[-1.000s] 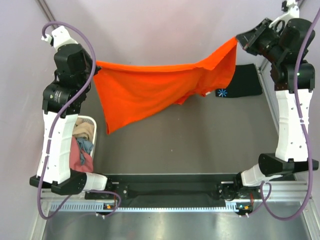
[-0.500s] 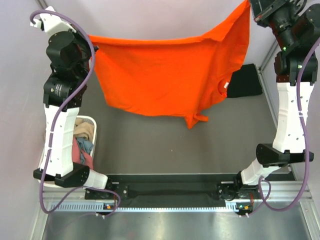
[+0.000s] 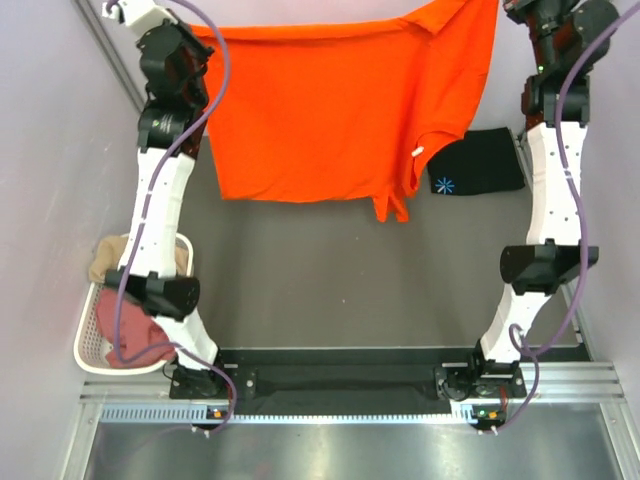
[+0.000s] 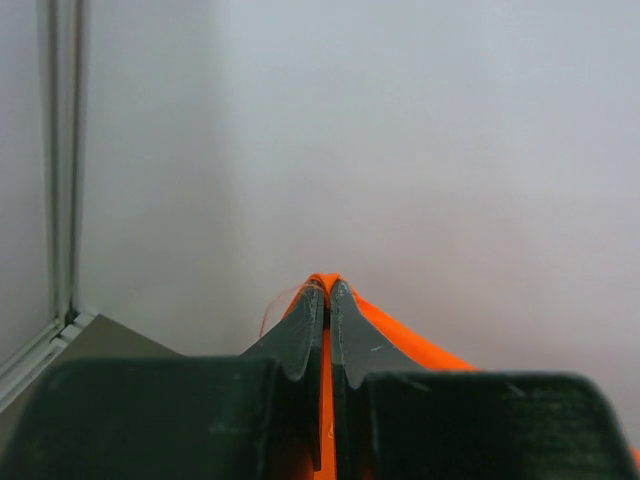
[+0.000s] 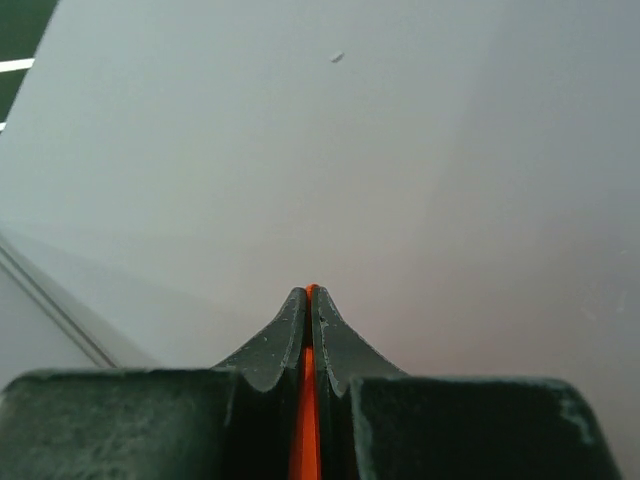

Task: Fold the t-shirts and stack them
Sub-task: Flatten the tshirt out

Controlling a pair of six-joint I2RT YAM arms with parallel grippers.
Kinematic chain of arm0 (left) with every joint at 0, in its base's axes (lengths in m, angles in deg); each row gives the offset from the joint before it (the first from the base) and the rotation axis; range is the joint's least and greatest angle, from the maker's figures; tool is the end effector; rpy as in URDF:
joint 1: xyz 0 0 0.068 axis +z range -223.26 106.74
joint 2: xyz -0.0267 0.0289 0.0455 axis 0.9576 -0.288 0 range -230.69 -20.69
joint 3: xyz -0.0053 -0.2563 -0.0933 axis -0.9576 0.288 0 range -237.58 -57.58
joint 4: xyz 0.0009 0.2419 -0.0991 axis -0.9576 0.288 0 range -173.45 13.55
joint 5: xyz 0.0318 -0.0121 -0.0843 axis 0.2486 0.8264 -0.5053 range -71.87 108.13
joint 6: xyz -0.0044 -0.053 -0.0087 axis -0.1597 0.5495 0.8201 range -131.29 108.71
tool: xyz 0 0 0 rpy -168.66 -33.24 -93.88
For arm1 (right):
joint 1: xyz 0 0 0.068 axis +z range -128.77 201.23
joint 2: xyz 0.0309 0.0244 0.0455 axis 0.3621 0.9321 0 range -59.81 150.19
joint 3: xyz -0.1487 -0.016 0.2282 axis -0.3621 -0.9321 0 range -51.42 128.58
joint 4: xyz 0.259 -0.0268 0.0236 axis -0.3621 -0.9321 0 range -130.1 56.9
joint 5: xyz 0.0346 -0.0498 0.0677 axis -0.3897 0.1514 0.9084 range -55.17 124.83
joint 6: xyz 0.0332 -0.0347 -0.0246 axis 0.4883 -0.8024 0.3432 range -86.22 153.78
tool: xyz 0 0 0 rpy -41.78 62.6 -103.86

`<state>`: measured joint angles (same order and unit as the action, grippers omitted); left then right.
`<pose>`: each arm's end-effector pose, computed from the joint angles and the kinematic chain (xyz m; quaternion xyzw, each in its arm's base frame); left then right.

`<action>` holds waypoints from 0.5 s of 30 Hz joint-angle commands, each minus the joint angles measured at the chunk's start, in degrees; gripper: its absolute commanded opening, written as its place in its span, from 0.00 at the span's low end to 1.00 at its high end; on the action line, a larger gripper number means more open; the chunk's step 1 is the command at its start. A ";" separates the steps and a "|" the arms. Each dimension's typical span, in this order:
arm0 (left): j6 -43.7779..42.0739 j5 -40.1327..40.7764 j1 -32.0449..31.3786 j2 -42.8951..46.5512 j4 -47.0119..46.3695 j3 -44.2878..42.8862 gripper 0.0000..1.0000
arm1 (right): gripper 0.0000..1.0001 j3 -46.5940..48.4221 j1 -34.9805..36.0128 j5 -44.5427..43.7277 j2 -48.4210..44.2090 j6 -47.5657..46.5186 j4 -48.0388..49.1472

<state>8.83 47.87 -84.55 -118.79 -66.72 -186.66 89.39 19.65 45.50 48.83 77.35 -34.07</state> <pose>0.3349 -0.0488 0.5782 -0.2476 0.5761 -0.0549 0.7770 0.3730 -0.0036 0.6013 0.1128 0.4824 0.3534 0.7935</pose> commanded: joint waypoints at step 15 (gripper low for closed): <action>7.57 -7.41 5.40 1.15 -6.10 -6.81 0.00 | 0.00 -0.62 -2.99 -1.71 -8.95 0.21 5.37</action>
<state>15.65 39.80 -79.83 -124.26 -68.49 -193.37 89.26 18.10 44.98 48.38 78.95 -32.76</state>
